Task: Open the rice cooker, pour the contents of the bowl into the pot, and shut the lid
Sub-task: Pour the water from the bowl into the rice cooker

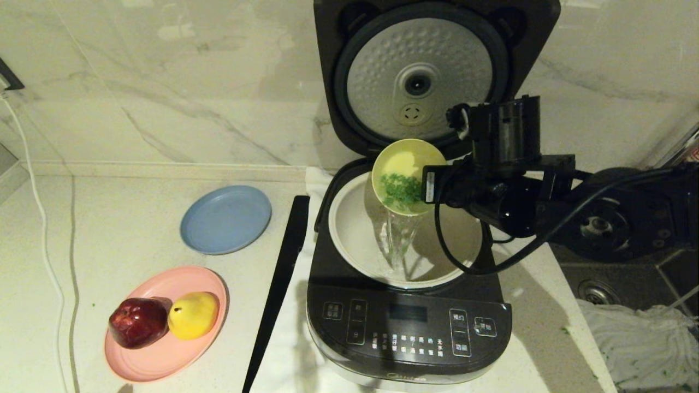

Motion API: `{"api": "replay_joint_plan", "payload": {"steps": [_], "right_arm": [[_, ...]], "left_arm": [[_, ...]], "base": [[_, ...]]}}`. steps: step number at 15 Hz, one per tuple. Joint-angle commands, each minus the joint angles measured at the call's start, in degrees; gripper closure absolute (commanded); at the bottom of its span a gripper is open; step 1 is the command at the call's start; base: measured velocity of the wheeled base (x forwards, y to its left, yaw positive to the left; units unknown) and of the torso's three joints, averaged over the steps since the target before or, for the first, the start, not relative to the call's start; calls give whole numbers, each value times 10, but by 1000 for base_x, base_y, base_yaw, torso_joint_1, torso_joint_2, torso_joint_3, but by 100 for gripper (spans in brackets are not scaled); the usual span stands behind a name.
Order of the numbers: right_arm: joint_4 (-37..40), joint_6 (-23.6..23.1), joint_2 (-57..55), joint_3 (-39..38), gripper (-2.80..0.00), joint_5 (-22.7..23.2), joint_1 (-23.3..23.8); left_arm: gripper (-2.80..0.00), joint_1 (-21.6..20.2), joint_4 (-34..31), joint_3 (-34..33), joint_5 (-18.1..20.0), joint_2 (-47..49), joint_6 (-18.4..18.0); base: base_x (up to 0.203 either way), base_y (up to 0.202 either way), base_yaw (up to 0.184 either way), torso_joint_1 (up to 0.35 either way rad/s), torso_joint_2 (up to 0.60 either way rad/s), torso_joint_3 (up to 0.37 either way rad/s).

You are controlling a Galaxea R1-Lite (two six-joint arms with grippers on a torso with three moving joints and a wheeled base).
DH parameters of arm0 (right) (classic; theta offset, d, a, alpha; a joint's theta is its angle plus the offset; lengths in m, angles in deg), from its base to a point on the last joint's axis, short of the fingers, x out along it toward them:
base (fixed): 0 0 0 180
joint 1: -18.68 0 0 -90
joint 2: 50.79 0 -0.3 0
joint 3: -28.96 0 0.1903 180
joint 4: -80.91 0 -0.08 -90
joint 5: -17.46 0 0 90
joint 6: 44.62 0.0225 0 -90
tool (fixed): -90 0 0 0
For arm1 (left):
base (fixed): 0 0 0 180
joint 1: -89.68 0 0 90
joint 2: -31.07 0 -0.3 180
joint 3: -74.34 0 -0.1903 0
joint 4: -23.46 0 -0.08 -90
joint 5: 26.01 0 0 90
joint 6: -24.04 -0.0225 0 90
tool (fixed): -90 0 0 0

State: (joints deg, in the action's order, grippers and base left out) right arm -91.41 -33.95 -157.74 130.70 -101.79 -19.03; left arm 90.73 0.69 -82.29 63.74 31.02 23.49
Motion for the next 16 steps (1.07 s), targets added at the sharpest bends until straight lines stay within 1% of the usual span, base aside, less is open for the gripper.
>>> {"api": "replay_joint_plan", "payload": {"steps": [1, 3, 6, 8, 10, 12, 16], "right_arm": [[-161, -75, -4, -66, 0, -13, -1], [-260, -139, -9, -111, 0, -31, -1], [-398, -223, -16, -169, 0, -37, -1], [-479, -273, -35, -194, 0, -37, -3], [-552, -314, -60, -201, 0, -38, -9], [-593, -340, -78, -200, 0, -39, -20], [-624, -348, -85, -199, 0, -44, -25]], "left_arm": [[0, 0, 0, -2, 0, 0, 0], [0, 0, 0, -2, 0, 0, 0], [0, 0, 0, -2, 0, 0, 0], [0, 0, 0, -2, 0, 0, 0], [0, 0, 0, -2, 0, 0, 0], [0, 0, 0, -2, 0, 0, 0], [0, 0, 0, -2, 0, 0, 0]], "base": [[0, 0, 0, 0, 0, 0], [0, 0, 0, 0, 0, 0], [0, 0, 0, 0, 0, 0], [0, 0, 0, 0, 0, 0], [0, 0, 0, 0, 0, 0], [0, 0, 0, 0, 0, 0], [0, 0, 0, 0, 0, 0]]}}
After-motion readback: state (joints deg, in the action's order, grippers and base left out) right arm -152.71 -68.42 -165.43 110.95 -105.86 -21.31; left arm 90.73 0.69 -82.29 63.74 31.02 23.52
